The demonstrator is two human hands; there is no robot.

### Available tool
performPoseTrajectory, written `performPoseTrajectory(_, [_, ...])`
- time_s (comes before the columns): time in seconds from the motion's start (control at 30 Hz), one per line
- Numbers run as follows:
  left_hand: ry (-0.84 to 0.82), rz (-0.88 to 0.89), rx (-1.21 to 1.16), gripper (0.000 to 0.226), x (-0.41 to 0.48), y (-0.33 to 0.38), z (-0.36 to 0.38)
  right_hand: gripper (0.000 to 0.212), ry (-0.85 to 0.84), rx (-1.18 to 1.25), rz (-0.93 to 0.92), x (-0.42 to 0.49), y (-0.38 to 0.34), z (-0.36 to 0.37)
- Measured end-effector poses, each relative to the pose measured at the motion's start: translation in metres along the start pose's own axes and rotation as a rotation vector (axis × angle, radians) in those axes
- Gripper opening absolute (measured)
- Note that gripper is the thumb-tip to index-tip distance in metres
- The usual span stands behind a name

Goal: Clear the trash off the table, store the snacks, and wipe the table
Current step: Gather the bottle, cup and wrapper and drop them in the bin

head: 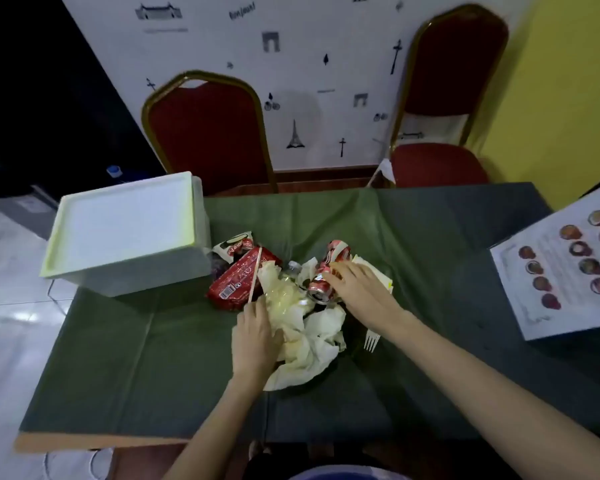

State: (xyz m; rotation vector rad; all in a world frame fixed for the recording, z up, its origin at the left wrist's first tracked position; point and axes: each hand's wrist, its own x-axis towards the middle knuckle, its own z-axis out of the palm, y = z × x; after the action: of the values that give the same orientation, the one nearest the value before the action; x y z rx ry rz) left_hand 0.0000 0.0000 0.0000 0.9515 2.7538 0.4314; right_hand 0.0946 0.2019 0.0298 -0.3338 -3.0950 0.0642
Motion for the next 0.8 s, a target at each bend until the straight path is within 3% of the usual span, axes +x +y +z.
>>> performPoseTrajectory(0.07, [-0.054,-0.060,-0.034,0.070,0.007,-0.003,-0.001,0.058,0.002,-0.073,0.041,0.014,0.006,0.004])
performPoseTrajectory(0.13, [-0.139,-0.128,-0.095,0.065,0.011,-0.010,-0.001,0.069,-0.117,-0.068,0.106,0.024,0.006,0.011])
performPoseTrajectory(0.23, [-0.220,-0.165,-0.244,0.067,0.017,-0.015,-0.004,0.064,-0.187,-0.041,0.184,0.031,0.007,0.027])
performPoseTrajectory(0.47, [-0.106,-0.217,-0.496,0.073,0.018,-0.013,-0.023,0.079,-0.210,-0.038,0.200,0.033,0.019,0.036])
performPoseTrajectory(0.6, [-0.080,-0.160,-0.584,0.066,0.024,0.004,-0.037,0.107,-0.202,0.031,0.406,0.025,0.026,0.042])
performPoseTrajectory(0.67, [-0.123,-0.079,-0.675,0.064,0.032,0.020,-0.042,0.100,-0.214,0.081,0.492,0.014,0.036,0.045])
performPoseTrajectory(0.8, [-0.314,0.059,-0.642,0.064,0.055,0.059,-0.032,0.075,-0.137,0.159,0.539,-0.009,0.047,0.045])
